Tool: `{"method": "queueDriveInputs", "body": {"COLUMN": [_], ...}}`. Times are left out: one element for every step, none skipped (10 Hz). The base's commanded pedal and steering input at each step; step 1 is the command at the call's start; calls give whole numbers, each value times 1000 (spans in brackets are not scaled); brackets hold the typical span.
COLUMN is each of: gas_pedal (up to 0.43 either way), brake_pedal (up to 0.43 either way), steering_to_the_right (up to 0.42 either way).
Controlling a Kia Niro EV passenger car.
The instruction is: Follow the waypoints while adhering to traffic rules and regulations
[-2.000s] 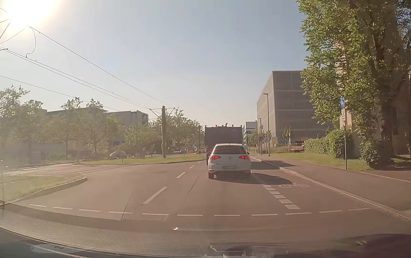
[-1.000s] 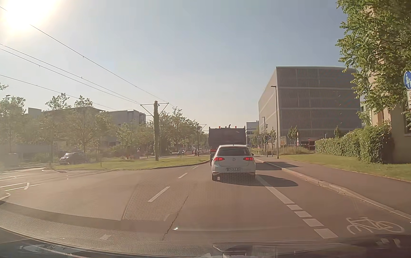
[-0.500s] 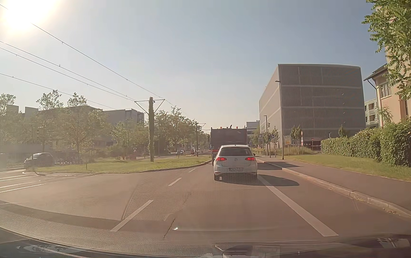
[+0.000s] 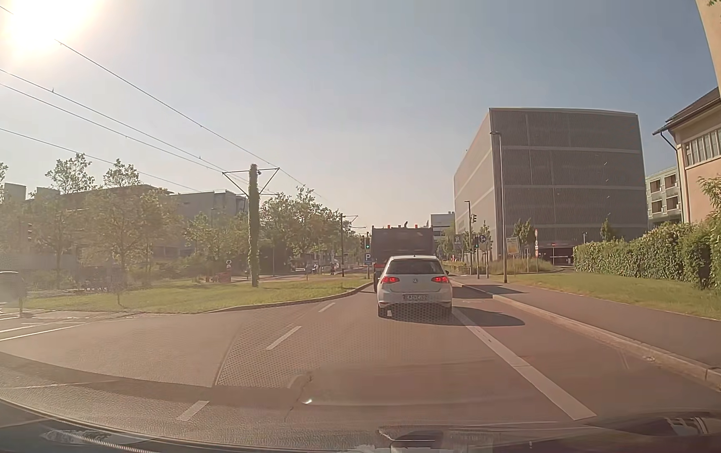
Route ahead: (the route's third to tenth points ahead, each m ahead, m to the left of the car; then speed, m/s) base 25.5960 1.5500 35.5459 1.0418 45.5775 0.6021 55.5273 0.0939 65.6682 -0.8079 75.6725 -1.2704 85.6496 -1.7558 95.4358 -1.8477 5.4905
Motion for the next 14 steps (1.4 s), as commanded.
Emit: {"method": "queueDriveInputs", "body": {"gas_pedal": [67,79,87,98,98,110,110,110,110,110,110,110,110,110], "brake_pedal": [0,0,0,0,0,0,0,0,0,0,0,0,0,0], "steering_to_the_right": [14,16,17,18,18,18,18,19,19,18,19,18,18,18]}}
